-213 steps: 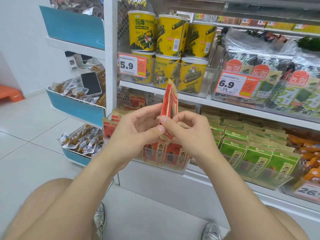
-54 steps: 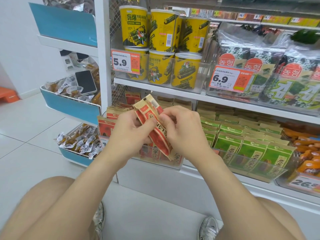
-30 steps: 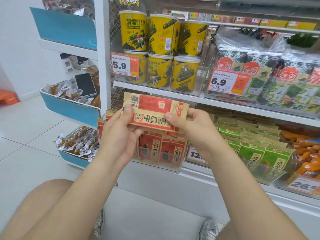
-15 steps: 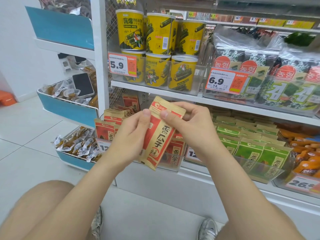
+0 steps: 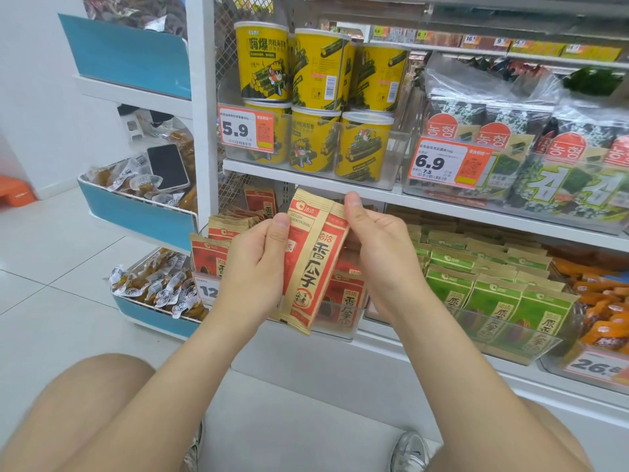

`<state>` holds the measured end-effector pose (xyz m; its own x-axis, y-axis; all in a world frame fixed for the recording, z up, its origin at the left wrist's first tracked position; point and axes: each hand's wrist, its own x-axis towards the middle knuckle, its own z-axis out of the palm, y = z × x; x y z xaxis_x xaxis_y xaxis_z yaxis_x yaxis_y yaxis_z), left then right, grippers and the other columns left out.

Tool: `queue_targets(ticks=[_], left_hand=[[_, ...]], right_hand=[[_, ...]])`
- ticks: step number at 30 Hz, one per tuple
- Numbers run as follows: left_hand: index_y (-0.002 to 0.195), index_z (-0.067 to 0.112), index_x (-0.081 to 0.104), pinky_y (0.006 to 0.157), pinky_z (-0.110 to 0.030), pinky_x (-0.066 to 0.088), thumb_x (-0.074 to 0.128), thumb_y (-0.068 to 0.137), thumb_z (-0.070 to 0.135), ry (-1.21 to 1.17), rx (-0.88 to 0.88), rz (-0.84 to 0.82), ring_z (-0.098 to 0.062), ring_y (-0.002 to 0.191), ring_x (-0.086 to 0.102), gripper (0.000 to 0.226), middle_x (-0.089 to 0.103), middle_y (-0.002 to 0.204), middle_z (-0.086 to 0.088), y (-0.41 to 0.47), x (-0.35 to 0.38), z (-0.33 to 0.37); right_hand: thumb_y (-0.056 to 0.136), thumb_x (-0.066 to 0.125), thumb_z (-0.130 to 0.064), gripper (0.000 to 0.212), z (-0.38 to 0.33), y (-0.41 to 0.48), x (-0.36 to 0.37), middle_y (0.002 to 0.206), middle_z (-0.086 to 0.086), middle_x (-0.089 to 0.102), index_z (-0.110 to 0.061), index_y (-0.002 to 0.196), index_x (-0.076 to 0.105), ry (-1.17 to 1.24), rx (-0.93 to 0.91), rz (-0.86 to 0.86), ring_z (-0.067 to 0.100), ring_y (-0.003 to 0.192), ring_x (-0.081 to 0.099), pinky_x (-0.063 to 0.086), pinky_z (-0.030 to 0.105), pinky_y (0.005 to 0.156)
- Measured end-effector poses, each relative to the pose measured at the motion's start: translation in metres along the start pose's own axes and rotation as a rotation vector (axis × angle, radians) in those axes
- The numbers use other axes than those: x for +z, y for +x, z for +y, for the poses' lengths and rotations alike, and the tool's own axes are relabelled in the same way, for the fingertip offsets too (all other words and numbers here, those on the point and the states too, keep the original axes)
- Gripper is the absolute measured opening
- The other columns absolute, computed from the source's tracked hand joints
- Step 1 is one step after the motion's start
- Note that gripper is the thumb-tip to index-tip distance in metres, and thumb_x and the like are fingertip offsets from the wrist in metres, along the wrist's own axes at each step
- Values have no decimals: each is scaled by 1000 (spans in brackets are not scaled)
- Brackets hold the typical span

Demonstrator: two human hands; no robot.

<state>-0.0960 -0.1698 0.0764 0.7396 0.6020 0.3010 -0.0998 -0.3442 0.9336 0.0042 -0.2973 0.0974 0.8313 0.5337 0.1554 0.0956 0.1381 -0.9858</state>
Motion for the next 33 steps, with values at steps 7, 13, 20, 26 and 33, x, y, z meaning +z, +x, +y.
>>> queue_targets(ticks=[7,13,20,26,33], left_hand=[[102,14,74,82,-54,63,38,113,51,3,-30,-21,-23,80,78,52,80,88,-4,1,0,1],[99,13,75,83,-55,62,39,114,50,0,-75,37,-27,82,78,54,80,86,-4,3,1,-5],[103,24,74,73,-37,66,34,116,47,-298,-313,153,-17,82,81,48,83,88,1,9,-3,2],[110,21,72,43,-34,57,35,111,61,-101,-226,-153,-30,59,74,54,81,83,-9,1,-4,4],[106,14,75,34,-24,43,39,111,60,-53,-232,-91,-21,45,63,58,79,77,-11,5,-7,-2]], right_hand=[[108,64,-31,40,0,2,0,98,14,82,6,105,77,-13,72,40,39,101,77,59,51,98],[107,64,-36,32,-1,-1,2,99,10,83,-8,108,80,15,91,-41,26,94,81,66,40,84],[103,68,-47,39,6,-5,2,78,2,81,-11,94,81,-466,55,-190,24,65,77,67,49,67],[105,64,-44,44,19,3,4,69,10,77,-10,78,75,-554,-120,76,40,69,73,60,58,66],[109,63,-38,40,14,-2,9,75,8,79,-6,91,77,-328,93,-13,17,54,65,50,27,46]])
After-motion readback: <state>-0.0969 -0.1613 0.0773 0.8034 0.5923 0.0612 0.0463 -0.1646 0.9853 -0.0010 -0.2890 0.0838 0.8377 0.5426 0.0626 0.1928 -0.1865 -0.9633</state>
